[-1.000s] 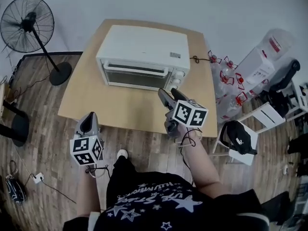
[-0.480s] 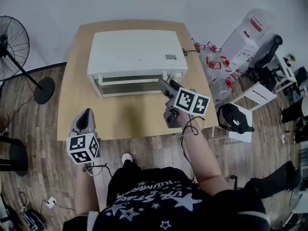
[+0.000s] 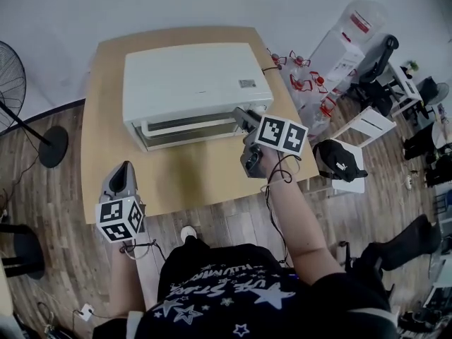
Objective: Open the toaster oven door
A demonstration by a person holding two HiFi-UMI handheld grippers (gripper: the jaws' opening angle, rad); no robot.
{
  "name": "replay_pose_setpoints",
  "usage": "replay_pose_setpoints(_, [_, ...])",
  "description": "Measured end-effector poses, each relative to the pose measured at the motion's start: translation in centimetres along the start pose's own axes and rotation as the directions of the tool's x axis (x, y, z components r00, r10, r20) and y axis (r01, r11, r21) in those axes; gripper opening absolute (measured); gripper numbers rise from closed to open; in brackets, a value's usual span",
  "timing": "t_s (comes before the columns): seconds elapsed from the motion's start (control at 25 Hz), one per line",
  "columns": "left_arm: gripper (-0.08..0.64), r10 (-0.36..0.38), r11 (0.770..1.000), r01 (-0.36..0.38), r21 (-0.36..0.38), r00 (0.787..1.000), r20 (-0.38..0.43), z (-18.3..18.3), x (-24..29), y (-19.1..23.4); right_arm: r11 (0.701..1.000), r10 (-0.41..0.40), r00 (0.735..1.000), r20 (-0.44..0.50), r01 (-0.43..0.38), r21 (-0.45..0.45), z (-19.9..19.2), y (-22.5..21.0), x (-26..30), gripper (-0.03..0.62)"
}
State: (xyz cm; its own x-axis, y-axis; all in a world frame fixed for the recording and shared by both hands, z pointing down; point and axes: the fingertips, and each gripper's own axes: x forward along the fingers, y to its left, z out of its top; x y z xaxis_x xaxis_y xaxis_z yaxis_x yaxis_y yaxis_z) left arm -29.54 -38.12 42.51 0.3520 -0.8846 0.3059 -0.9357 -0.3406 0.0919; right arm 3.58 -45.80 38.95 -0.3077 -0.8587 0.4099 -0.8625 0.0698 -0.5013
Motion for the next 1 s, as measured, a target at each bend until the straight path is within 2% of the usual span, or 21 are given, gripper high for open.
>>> replay_pose_setpoints(0.2, [0.018, -0.032, 0.999, 0.032, 0.001, 0.999, -0.013, -0.3, 0.8, 0.6, 0.998, -0.060, 0.998, -0.026, 0.060, -0.025, -0.1, -0.4, 0.7, 0.163])
replay_pose_setpoints(0.36, [0.018, -0.056, 0.998, 0.057, 0.007, 0.998, -0.026, -0.8, 1.0, 0.6, 0.995, -0.080, 0.995, -0.051, 0.077, -0.058, -0.2, -0.3, 1.0, 0.164])
replay_pose_setpoints(0.48, [0.018, -0.067, 0.997, 0.068, 0.022, 0.997, -0.030, -0.9, 1.2, 0.5, 0.992, -0.087, 0.994, -0.063, 0.080, -0.094, -0.2, 0.0, 1.0, 0.142])
replay_pose_setpoints(0.76, [0.018, -0.039, 0.999, 0.039, 0.001, 0.999, -0.031, -1.5, 0.9, -0.3, 0.990, -0.093, 0.993, -0.069, 0.085, -0.117, -0.6, -0.1, 0.6, 0.140])
replay_pose_setpoints(1.0, [0.018, -0.008, 1.000, 0.008, -0.001, 0.999, -0.038, -2.6, -0.5, -1.7, 0.985, -0.081, 0.993, -0.082, 0.067, -0.162, -2.4, -0.3, -1.1, 0.138])
